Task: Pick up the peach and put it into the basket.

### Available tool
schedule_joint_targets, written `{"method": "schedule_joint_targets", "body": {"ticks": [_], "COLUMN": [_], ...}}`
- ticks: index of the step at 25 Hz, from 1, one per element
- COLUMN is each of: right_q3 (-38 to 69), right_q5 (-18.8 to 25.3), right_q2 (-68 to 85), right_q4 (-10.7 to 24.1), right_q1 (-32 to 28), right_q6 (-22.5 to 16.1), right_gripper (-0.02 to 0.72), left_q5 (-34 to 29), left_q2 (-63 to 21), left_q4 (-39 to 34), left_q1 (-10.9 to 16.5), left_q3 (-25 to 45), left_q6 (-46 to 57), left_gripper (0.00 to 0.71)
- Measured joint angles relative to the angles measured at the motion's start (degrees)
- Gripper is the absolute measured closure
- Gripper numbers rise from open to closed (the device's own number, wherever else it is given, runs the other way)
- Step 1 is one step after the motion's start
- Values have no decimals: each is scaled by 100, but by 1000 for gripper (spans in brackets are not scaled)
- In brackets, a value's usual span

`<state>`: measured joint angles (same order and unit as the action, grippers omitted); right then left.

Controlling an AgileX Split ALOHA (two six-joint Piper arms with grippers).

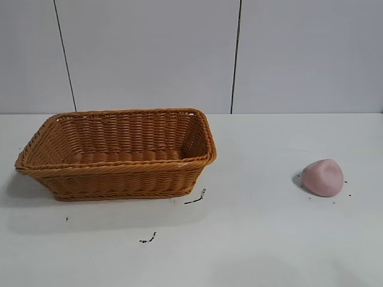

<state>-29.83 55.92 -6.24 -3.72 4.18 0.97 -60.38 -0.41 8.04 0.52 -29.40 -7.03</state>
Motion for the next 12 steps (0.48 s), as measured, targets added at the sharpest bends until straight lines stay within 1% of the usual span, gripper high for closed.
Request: {"method": "schedule_joint_targets", "body": {"ticks": [4, 6, 9, 12], "right_q3": [-603, -999, -1742, -2601], "right_q5": [-609, -786, -802, -683], "right_q2": [-1613, -2623, -4069, -5434], "right_q4": [0, 0, 0, 0], "right_q1": [0, 0, 0, 0], "right_q6": [-13, -13, -13, -13], "right_gripper": [60, 60, 60, 60], "left_q5": [0, 0, 0, 0], "left_q2": [0, 0, 0, 0], "left_q4": [0, 0, 0, 0], "left_q1": [0, 0, 0, 0], "left_q3": [0, 0, 0, 0], "left_q6": [0, 0, 0, 0], "left_gripper": [16, 16, 16, 16]}}
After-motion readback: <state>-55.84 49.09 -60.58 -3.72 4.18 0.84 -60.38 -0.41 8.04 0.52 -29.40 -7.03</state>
